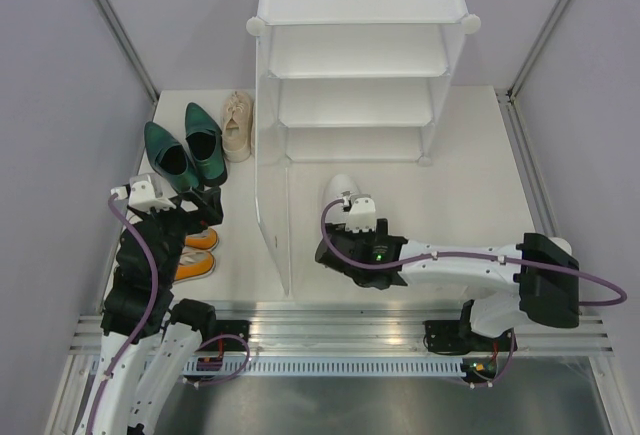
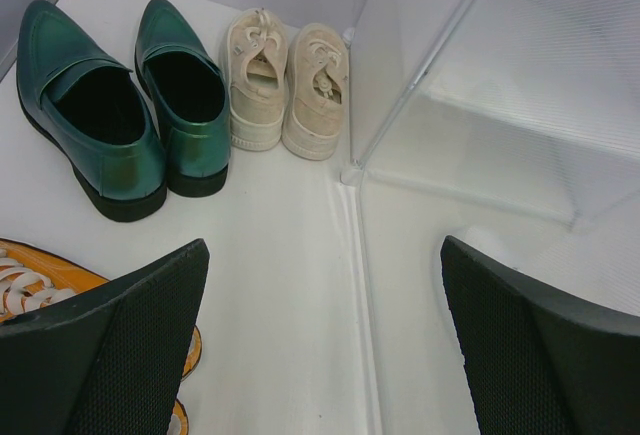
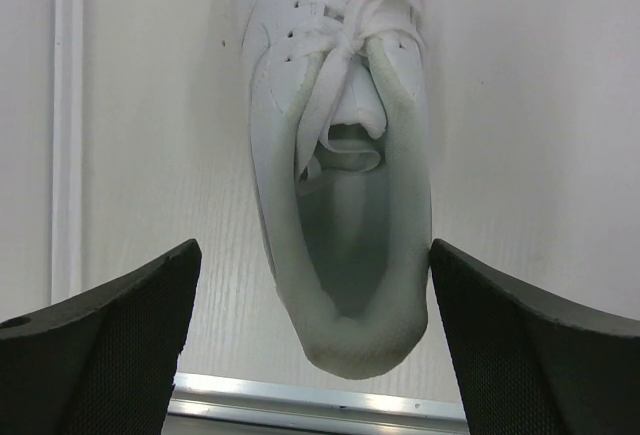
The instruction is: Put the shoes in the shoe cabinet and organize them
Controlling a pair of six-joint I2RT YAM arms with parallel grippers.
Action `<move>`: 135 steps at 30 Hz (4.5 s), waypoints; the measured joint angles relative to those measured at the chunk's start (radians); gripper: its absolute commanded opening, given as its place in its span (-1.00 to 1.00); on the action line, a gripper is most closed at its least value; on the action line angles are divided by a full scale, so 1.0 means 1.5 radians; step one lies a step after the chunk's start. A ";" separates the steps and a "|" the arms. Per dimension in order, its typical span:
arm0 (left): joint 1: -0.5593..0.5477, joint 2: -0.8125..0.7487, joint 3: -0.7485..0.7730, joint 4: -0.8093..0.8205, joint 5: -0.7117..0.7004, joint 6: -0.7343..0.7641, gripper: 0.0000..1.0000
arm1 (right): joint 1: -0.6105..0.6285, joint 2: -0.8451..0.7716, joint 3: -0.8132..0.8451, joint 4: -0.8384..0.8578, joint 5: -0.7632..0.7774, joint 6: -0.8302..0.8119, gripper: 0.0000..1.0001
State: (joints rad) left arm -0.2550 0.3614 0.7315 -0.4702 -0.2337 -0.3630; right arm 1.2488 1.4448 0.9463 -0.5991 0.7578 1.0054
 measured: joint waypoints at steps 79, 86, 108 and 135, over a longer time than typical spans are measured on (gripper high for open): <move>-0.003 0.000 0.000 0.000 0.001 0.000 0.99 | -0.145 -0.124 -0.030 0.043 -0.202 -0.141 -0.99; -0.003 0.000 0.000 0.000 0.001 0.000 0.99 | -0.145 -0.149 0.024 0.008 -0.182 -0.174 -0.99; -0.003 -0.008 0.000 0.000 0.001 0.000 0.99 | -0.272 0.087 0.531 -0.026 -0.203 -0.349 -0.99; -0.008 -0.006 -0.001 0.000 0.006 0.000 0.99 | -0.307 0.264 0.806 -0.080 -0.272 -0.394 -0.99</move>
State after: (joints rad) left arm -0.2665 0.3519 0.7296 -0.4698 -0.2241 -0.3630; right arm 0.7883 1.8408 2.1548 -0.7193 0.3496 0.4145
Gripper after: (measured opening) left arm 0.993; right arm 0.806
